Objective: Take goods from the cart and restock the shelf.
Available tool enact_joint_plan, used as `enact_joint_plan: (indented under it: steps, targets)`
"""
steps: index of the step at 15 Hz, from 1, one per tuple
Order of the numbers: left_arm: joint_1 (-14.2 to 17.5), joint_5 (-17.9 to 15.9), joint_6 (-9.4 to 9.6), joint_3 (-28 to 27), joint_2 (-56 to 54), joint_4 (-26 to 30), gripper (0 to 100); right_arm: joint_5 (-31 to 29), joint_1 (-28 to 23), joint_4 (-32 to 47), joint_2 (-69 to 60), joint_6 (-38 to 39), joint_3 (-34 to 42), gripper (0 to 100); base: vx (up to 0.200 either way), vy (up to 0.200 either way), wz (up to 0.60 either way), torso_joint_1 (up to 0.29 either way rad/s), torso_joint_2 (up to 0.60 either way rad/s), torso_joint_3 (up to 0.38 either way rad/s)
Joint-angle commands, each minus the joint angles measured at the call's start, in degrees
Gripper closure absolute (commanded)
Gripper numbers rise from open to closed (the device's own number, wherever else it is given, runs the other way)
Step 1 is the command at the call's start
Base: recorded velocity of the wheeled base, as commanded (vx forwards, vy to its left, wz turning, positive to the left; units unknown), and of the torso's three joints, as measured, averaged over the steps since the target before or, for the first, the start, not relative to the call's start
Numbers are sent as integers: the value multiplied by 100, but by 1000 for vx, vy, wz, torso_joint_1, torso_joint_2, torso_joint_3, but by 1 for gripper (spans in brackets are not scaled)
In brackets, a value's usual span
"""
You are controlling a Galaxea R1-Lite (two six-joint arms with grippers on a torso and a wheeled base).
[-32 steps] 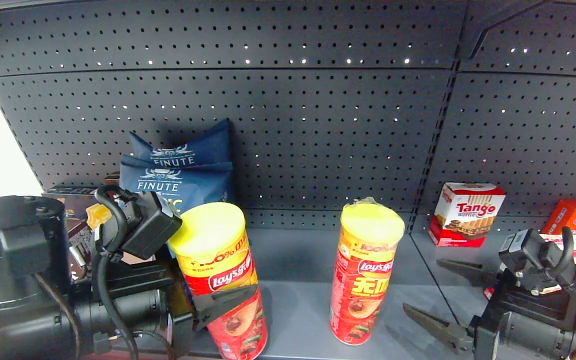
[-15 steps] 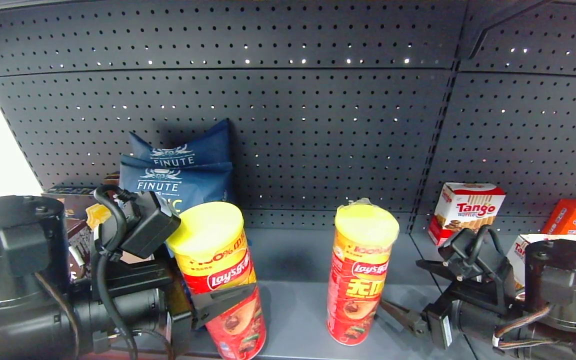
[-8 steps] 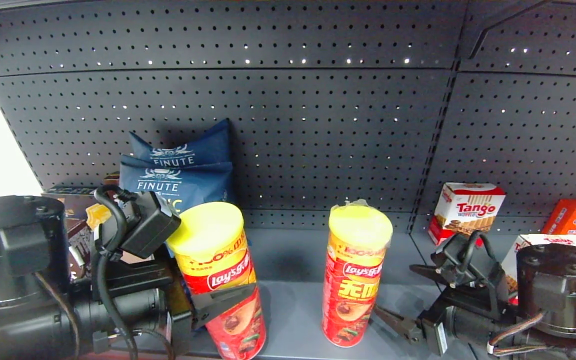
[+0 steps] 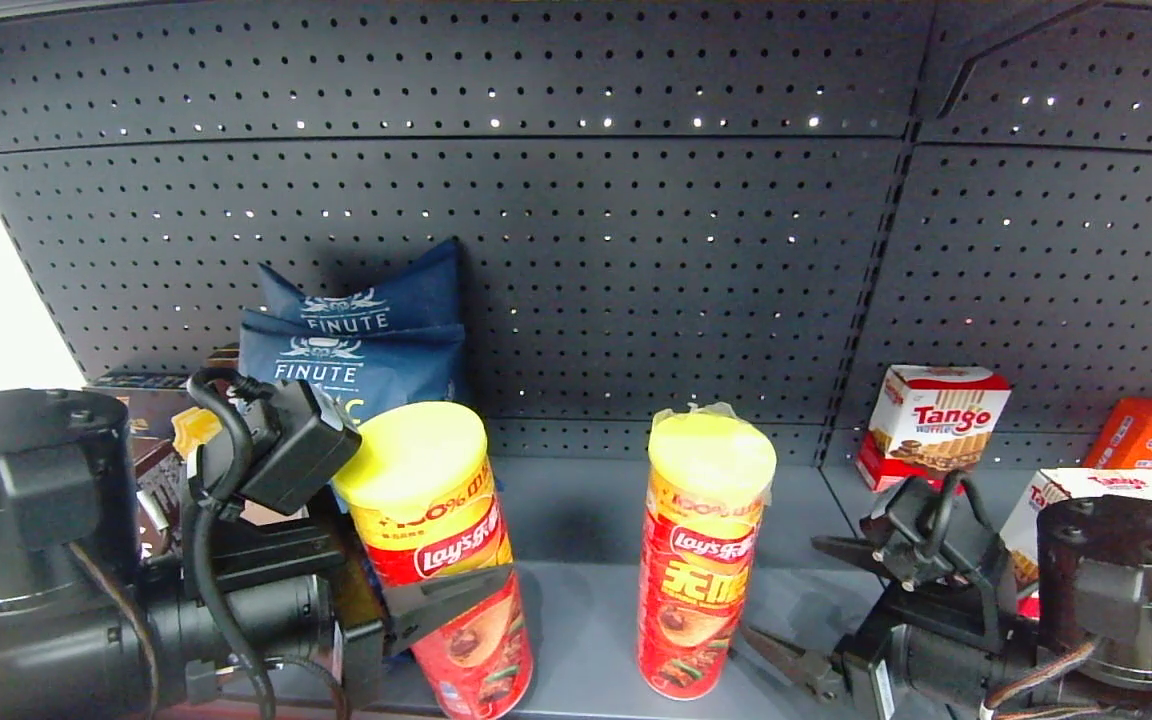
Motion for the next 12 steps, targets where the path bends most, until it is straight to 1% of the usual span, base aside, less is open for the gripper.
enact_joint_plan:
  steps: [1, 5, 8, 10, 11, 12]
  targets:
    - [0, 1, 2, -7, -1, -1, 100, -6, 10, -10, -149, 1, 71, 0, 0, 0, 0, 0, 0, 0]
    - [0, 1, 10, -51, -1, -10, 100, -50, -113, -10, -923, 1, 98, 0, 0, 0, 0, 0, 0, 0]
    - [0, -8, 10, -60, -1, -10, 100, -577, -96, 78, -1661, -105, -113, 0, 0, 0, 0, 0, 0, 0]
    - [-9, -8, 28, -68, -1, -10, 100, -770, -306, 113, -2136, -105, -96, 0, 0, 0, 0, 0, 0, 0]
    - [-9, -8, 28, -68, -1, -10, 100, -770, -306, 113, -2136, -105, -96, 0, 0, 0, 0, 0, 0, 0]
    - [0, 1, 28, -104, 8, -1, 100, -964, -596, 333, -2663, -105, -78, 0, 0, 0, 0, 0, 0, 0]
